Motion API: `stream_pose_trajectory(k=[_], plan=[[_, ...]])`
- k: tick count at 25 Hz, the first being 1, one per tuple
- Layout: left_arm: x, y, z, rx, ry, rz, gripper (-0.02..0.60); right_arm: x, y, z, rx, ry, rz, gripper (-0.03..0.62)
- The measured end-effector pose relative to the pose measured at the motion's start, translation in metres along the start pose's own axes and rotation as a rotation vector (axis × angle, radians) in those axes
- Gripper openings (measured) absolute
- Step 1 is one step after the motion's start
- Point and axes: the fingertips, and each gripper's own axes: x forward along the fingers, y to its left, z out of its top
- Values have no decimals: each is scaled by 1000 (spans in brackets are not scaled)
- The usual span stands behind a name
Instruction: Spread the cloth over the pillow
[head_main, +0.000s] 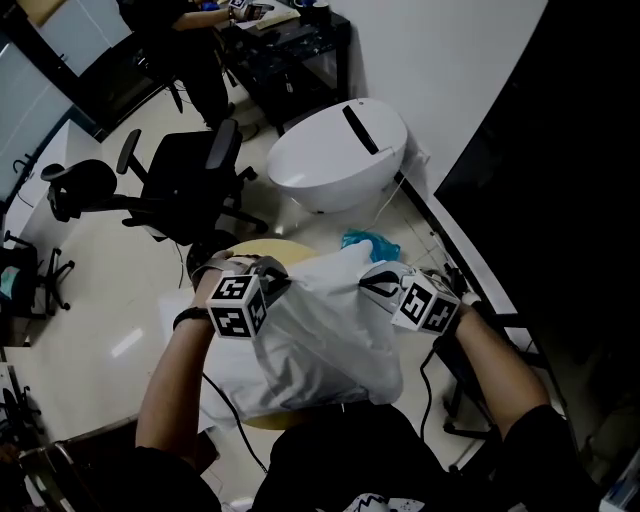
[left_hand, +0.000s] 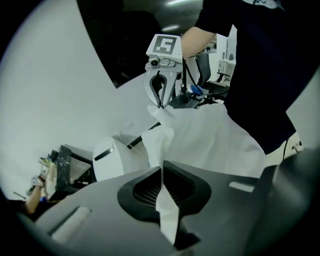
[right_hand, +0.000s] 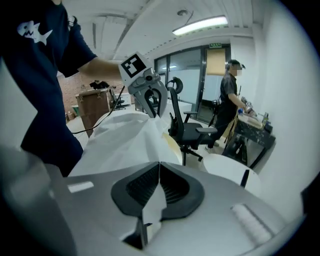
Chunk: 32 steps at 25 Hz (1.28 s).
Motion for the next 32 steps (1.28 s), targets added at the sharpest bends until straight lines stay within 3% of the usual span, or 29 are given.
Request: stream_pose_trajectory(k=[5, 9, 12, 17, 23, 27, 32], plan=[[-53, -34, 10, 91, 9, 172, 3, -34, 41, 44, -108, -49, -76, 14], [-76, -86, 7, 147, 36, 248, 3, -46, 96, 71, -162, -64, -84, 15], [-83, -132, 5, 144, 34, 243, 3, -39, 143, 74, -178, -49, -68, 14], [-69, -199, -15, 106, 64, 170, 14, -14, 202, 63, -160, 1, -35, 15], [-48, -248, -41, 41, 86, 88, 102, 15, 240, 41, -149, 87, -26, 21], [-54, -253, -40, 6, 59, 81, 129, 16, 256, 37, -138, 122, -40, 38], [-93, -221, 5, -27, -93, 197, 127, 9, 275, 37, -55, 112, -49, 51]])
